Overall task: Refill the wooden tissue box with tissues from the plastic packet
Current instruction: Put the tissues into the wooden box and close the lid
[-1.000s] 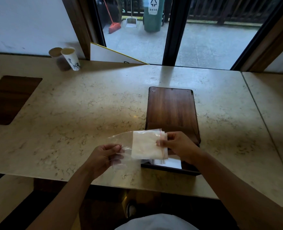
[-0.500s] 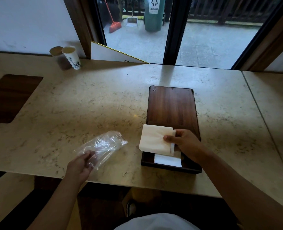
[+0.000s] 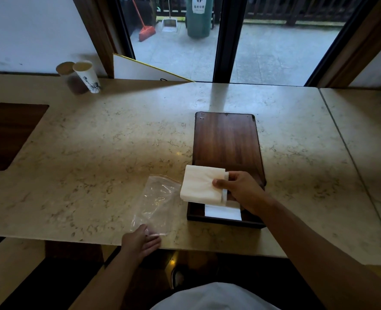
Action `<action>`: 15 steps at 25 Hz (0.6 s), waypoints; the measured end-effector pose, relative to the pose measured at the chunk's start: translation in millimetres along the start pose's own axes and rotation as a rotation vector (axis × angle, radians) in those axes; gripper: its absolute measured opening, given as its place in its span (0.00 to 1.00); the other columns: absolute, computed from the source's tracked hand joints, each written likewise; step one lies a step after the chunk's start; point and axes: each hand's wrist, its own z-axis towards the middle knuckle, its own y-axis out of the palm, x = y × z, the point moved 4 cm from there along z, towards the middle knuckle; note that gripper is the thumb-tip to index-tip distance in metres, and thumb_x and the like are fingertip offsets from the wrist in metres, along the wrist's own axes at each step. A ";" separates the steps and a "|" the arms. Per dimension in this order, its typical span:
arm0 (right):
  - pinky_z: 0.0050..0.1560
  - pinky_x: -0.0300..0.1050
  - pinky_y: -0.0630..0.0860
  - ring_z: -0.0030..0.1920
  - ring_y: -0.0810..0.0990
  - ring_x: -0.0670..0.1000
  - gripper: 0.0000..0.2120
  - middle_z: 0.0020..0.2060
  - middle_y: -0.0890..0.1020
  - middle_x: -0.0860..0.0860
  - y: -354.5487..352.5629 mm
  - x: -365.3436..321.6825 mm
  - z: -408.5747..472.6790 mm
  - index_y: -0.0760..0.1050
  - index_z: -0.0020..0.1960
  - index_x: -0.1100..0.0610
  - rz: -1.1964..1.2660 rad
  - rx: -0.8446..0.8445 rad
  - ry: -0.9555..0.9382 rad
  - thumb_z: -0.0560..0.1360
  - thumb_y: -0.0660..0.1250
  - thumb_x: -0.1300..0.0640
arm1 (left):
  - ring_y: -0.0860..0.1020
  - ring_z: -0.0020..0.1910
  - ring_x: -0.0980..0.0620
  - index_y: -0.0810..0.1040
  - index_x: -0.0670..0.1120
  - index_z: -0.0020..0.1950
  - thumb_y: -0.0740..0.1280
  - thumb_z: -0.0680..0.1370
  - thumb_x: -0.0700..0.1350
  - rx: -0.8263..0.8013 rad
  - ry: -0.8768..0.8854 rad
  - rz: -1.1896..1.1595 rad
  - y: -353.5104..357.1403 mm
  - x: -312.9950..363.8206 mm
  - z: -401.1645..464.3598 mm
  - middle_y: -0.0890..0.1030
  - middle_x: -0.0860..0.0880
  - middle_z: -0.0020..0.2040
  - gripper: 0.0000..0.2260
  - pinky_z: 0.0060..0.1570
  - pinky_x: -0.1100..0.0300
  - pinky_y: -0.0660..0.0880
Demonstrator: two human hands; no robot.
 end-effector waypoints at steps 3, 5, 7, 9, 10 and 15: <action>0.53 0.51 0.84 0.53 0.86 0.50 0.11 0.54 0.86 0.52 -0.3 0.8 1.7 0.81 0.56 0.53 0.000 -0.005 0.005 0.74 0.75 0.57 | 0.85 0.38 0.39 0.81 0.31 0.50 0.67 0.79 0.57 -0.044 -0.005 0.294 -8.9 -4.8 -7.0 0.86 0.34 0.43 0.26 0.34 0.50 0.82; 0.54 0.53 0.83 0.52 0.86 0.51 0.11 0.53 0.86 0.52 -0.6 -0.3 2.6 0.82 0.55 0.53 0.012 0.001 0.011 0.73 0.75 0.56 | 0.84 0.32 0.43 0.84 0.34 0.47 0.65 0.77 0.65 -0.124 -0.023 0.514 -11.7 -4.5 -14.6 0.86 0.37 0.38 0.32 0.33 0.54 0.80; 0.53 0.51 0.84 0.52 0.86 0.50 0.10 0.53 0.86 0.51 -0.6 -2.5 2.7 0.82 0.54 0.52 0.019 -0.003 0.008 0.73 0.75 0.56 | 0.82 0.31 0.44 0.85 0.35 0.45 0.64 0.77 0.66 -0.205 -0.010 0.588 -3.3 7.9 -24.9 0.85 0.38 0.37 0.32 0.33 0.55 0.78; 0.51 0.48 0.84 0.52 0.85 0.49 0.10 0.53 0.86 0.50 0.8 -6.3 1.0 0.81 0.54 0.51 -0.004 -0.020 -0.005 0.74 0.75 0.56 | 0.83 0.33 0.42 0.84 0.34 0.47 0.63 0.78 0.65 -0.248 0.053 0.538 14.9 30.6 -36.9 0.86 0.37 0.40 0.31 0.34 0.54 0.79; 0.51 0.48 0.84 0.53 0.85 0.49 0.10 0.54 0.85 0.50 1.8 -8.0 0.4 0.81 0.55 0.51 -0.013 -0.029 -0.010 0.74 0.74 0.56 | 0.84 0.36 0.40 0.83 0.34 0.50 0.62 0.78 0.65 -0.257 0.101 0.501 25.9 43.7 -41.4 0.86 0.36 0.42 0.32 0.35 0.53 0.80; 0.52 0.50 0.84 0.53 0.86 0.50 0.12 0.54 0.86 0.50 8.5 -11.9 -6.0 0.81 0.57 0.52 0.042 -0.122 0.007 0.74 0.75 0.55 | 0.85 0.52 0.37 0.79 0.38 0.61 0.59 0.76 0.70 -0.492 0.158 0.186 88.5 85.6 -66.7 0.86 0.35 0.52 0.36 0.48 0.45 0.82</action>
